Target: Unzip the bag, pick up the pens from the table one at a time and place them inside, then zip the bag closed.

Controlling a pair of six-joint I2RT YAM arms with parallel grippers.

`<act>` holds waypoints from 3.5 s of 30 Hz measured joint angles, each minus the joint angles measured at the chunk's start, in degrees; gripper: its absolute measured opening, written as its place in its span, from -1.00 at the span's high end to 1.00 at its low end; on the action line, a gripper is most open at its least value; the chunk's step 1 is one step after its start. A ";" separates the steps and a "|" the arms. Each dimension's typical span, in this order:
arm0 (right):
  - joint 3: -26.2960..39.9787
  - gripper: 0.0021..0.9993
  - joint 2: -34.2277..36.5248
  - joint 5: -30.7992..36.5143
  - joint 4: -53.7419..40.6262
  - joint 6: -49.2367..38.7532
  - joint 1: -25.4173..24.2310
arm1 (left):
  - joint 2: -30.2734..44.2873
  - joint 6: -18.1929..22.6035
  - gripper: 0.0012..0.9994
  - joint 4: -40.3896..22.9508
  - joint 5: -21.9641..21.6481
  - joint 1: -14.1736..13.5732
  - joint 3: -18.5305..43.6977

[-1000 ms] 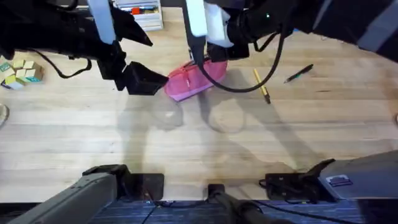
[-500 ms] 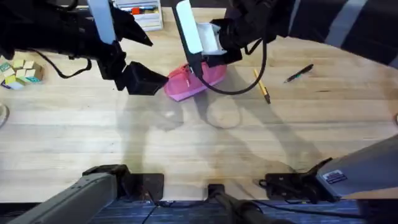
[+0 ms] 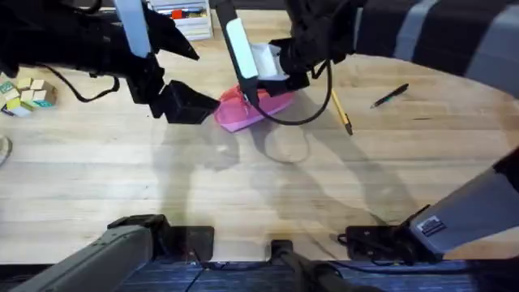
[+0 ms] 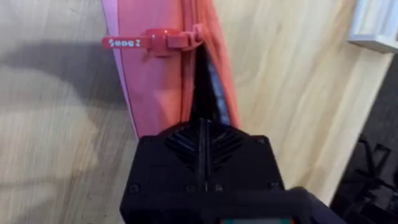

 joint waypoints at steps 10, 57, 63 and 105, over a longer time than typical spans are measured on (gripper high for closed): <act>0.00 0.90 1.81 -0.02 0.31 0.03 0.11 | 0.00 0.00 -0.99 0.02 0.00 0.00 0.00; 0.00 -1.00 -20.56 15.54 -11.70 40.74 0.09 | 0.00 0.00 -0.99 0.28 0.00 0.00 0.00; 0.02 -1.00 -24.17 22.10 -18.56 51.16 0.09 | 0.00 0.00 -0.99 0.28 0.00 0.00 0.00; 0.00 -1.00 -25.89 18.43 -31.99 73.18 -17.00 | 0.00 0.00 -0.99 0.28 0.00 0.00 0.00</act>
